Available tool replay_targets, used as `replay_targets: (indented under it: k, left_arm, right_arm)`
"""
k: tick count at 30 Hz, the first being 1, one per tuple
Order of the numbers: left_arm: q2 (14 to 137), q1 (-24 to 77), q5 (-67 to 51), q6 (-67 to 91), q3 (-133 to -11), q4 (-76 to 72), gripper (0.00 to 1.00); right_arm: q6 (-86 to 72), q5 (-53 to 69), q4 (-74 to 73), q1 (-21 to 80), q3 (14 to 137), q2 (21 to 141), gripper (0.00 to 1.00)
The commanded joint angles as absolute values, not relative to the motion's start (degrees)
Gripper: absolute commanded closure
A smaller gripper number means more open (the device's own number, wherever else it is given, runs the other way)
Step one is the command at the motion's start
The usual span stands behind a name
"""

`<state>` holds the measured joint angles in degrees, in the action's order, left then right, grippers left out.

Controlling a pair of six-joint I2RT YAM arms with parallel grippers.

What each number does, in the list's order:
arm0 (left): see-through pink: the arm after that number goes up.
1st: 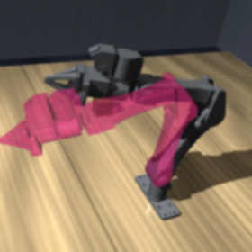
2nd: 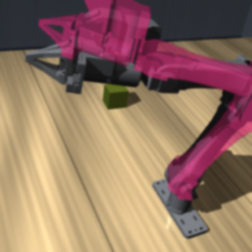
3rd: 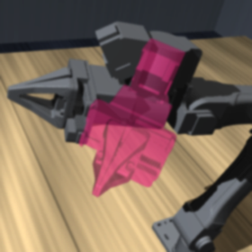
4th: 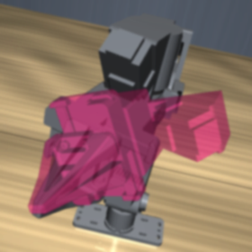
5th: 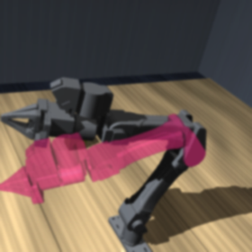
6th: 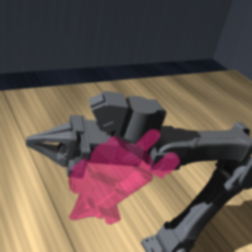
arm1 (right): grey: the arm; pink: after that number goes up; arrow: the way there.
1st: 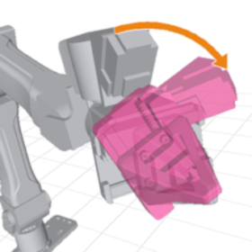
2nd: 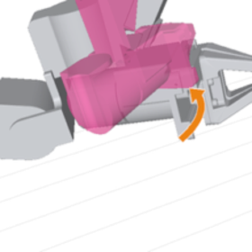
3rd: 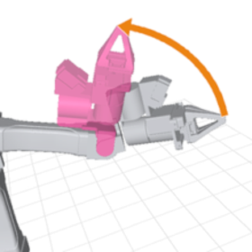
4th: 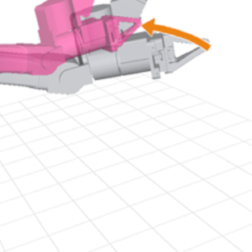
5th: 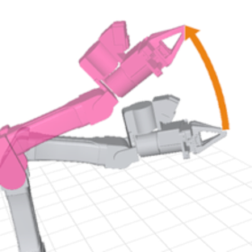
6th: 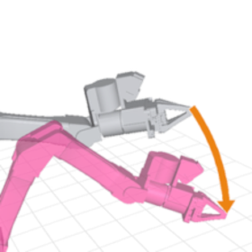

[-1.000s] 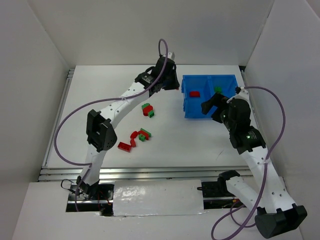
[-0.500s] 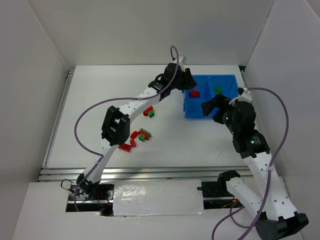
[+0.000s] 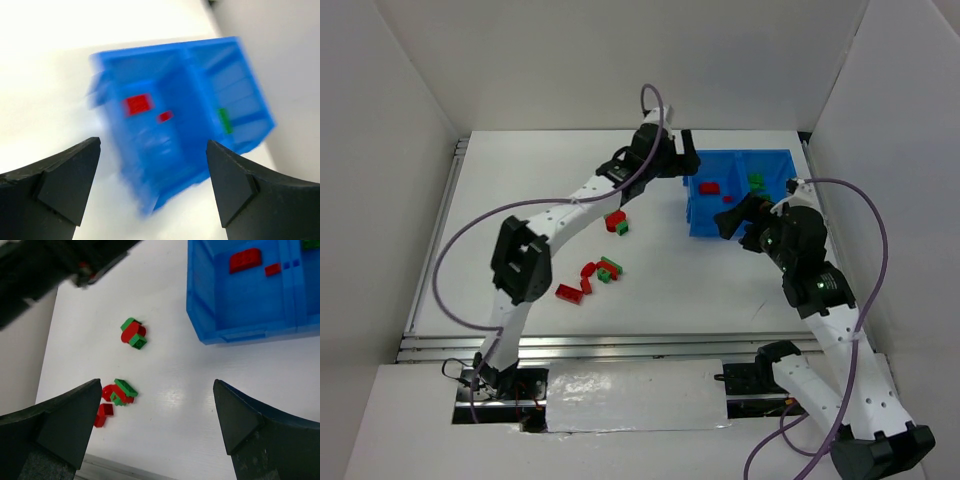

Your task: Sort the legos into containers by color

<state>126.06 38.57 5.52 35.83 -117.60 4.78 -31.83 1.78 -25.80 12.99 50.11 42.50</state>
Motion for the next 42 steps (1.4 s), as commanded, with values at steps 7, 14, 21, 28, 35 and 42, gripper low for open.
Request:
replay_targets:
  k: [7, 14, 21, 28, 35, 42]
  left_arm:
    - [87.03, 37.27, 36.47, 42.79, -90.13, 37.15, 0.01]
    - [69.28, 34.63, 31.04, 45.71, -73.84, 50.35, 0.01]
    - [57.59, 33.05, 35.76, 48.42, -65.92, 57.91, 0.0]
    - [47.39, 32.7, 49.56, 56.07, -64.08, 64.95, 0.01]
    - [38.06, 32.17, 46.14, 50.45, -60.29, 56.78, 0.01]
    - [39.9, 32.26, 43.34, 48.52, -60.21, 56.25, 0.0]
  right_arm:
    - [-22.87, 7.3, -16.62, 30.03, 52.45, 63.08, 0.01]
    - [-8.28, 3.78, -14.59, 45.69, 63.1, 84.79, 0.02]
    - [-6.67, -4.38, -13.79, 51.85, 76.51, 101.04, 0.06]
    - [-31.92, -10.37, -26.16, 53.17, 91.22, 111.35, 0.25]
    - [-48.94, -22.84, -32.33, 60.46, 96.76, 118.81, 0.37]
    - [-58.35, -30.85, -35.77, 62.84, 97.21, 121.03, 0.38]
